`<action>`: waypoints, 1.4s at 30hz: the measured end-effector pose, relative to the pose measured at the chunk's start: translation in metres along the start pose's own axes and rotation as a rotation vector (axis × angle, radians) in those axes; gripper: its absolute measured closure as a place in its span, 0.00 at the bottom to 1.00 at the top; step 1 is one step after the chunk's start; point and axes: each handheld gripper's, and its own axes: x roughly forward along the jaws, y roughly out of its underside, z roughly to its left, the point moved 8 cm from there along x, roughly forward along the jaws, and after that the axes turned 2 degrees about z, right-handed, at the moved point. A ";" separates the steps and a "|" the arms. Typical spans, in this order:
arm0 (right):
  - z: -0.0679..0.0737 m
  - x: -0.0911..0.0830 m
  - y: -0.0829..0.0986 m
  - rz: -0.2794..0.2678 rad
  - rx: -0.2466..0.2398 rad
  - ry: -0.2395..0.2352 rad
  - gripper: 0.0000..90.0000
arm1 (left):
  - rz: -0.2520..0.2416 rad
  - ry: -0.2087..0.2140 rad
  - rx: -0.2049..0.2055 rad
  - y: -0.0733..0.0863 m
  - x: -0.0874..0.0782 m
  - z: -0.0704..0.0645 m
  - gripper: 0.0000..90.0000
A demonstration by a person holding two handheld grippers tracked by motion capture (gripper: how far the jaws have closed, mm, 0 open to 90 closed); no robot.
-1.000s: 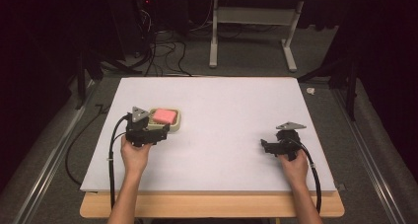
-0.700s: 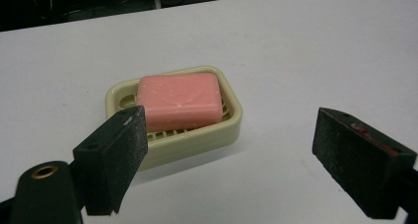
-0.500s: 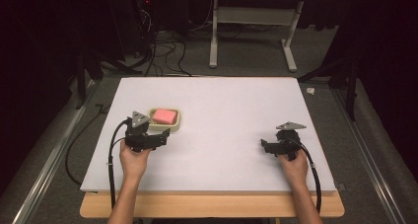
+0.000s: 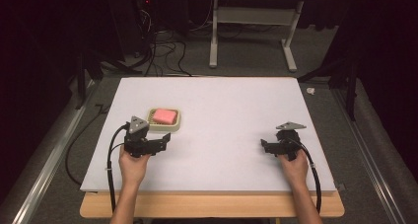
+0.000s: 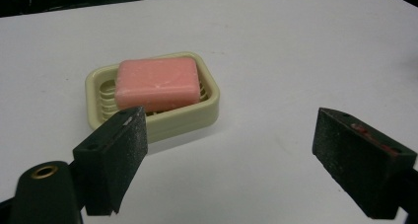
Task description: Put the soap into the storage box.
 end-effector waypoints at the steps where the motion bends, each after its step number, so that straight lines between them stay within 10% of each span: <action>1: 0.000 0.000 0.000 0.000 0.000 0.000 0.17 | -0.002 0.006 0.000 0.000 0.000 -0.001 0.16; 42: 0.000 0.000 0.000 0.000 0.003 -0.001 0.17 | 0.055 0.129 0.063 0.019 0.011 -0.049 0.16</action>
